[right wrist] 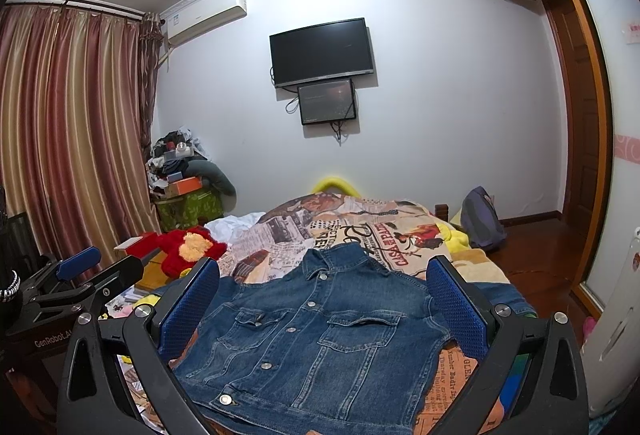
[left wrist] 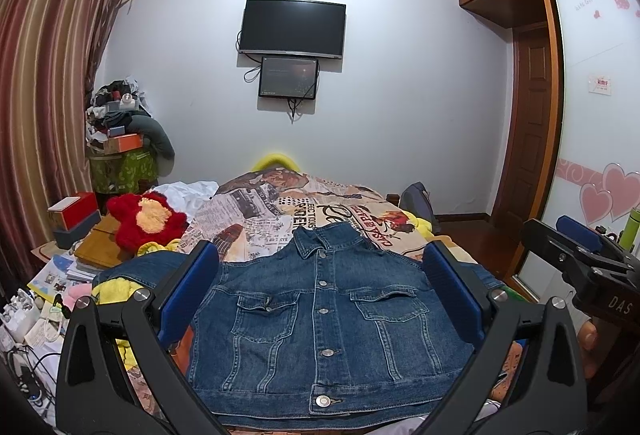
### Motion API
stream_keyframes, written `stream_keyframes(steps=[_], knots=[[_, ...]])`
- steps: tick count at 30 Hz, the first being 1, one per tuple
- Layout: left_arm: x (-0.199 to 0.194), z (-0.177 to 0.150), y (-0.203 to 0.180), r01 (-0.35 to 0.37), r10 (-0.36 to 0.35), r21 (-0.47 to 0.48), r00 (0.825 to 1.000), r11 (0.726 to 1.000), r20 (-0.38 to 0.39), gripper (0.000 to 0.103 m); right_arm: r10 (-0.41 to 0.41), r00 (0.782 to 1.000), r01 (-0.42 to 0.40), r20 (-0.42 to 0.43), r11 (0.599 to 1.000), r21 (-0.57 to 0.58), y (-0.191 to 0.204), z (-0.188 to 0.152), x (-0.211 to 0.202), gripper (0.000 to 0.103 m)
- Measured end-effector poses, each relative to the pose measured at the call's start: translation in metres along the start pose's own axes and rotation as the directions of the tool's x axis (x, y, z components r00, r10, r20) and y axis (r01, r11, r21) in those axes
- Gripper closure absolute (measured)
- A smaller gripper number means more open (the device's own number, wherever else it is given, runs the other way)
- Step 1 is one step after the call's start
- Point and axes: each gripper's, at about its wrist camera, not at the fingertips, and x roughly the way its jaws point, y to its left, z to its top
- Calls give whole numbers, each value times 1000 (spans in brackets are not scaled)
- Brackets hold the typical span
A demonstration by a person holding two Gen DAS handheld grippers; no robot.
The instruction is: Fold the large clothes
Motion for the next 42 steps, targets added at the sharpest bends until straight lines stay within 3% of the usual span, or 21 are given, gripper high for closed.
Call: stream_keyframes(steps=[32,42], knots=[[-2,1,-1,4,-4,1,1000,1000,-1,0,-2,1000,2,-5,1000,4,0,0,1,0],[21,3,15,-29,29,-13,1000,999,-11,0,-3,999,3,-42,1000,4,2,0,22,0]])
